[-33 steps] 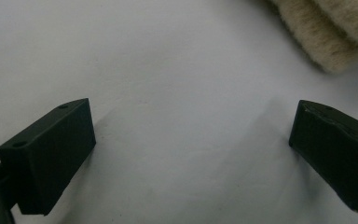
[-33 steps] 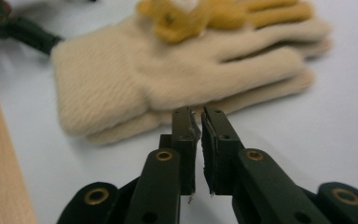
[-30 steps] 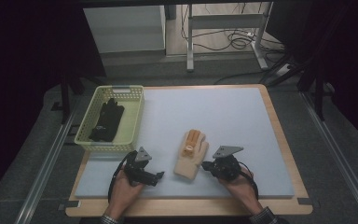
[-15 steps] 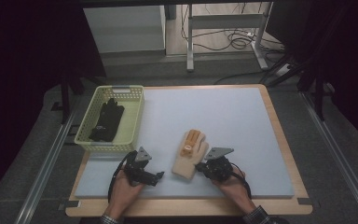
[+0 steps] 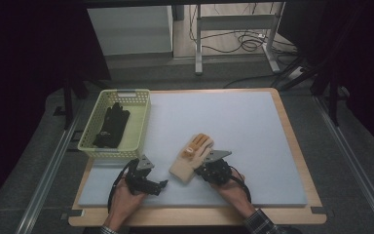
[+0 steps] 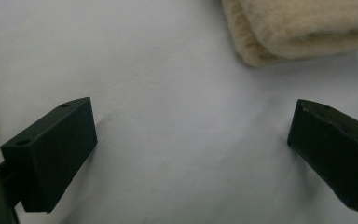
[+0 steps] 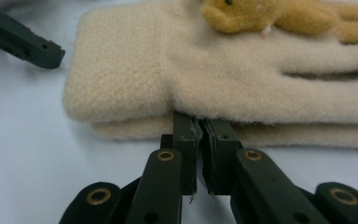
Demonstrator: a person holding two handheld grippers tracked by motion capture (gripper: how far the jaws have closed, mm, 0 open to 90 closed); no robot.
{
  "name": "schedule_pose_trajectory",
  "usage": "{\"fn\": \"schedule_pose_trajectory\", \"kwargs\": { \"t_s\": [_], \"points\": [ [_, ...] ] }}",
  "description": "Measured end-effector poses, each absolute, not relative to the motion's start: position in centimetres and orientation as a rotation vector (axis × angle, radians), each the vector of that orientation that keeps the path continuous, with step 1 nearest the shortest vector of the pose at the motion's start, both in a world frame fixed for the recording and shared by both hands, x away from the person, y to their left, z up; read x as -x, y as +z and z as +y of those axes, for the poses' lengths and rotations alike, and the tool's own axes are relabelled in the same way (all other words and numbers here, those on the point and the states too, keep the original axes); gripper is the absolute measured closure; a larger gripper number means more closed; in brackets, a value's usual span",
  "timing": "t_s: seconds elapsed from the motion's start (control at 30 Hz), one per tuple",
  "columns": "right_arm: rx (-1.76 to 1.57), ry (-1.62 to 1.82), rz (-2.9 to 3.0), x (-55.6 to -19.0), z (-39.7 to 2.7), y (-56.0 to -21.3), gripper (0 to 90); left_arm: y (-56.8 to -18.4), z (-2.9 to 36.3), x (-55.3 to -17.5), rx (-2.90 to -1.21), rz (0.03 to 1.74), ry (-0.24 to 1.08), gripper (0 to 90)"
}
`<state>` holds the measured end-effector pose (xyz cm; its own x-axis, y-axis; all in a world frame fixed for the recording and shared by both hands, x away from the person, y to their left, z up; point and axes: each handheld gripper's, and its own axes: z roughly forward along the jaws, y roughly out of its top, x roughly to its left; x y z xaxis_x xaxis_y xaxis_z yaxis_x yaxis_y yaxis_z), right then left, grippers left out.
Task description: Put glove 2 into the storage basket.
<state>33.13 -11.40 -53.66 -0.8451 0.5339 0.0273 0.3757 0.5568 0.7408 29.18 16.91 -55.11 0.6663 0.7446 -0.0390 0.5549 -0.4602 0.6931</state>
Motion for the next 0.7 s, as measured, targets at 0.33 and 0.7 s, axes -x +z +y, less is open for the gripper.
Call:
{"fn": "schedule_pose_trajectory", "kwargs": {
  "t_s": [0.33, 0.7],
  "points": [
    [-0.737, 1.137, 2.571, -34.4, -9.0, -53.8, 82.7, -55.1, 16.9, -29.2, -2.190, 0.998, 0.352, 1.1],
    [-0.718, 1.100, 2.559, -33.4, -11.0, -52.6, 64.2, -55.2, 16.9, -29.2, -2.181, 1.001, 0.350, 1.3]
  ]
}}
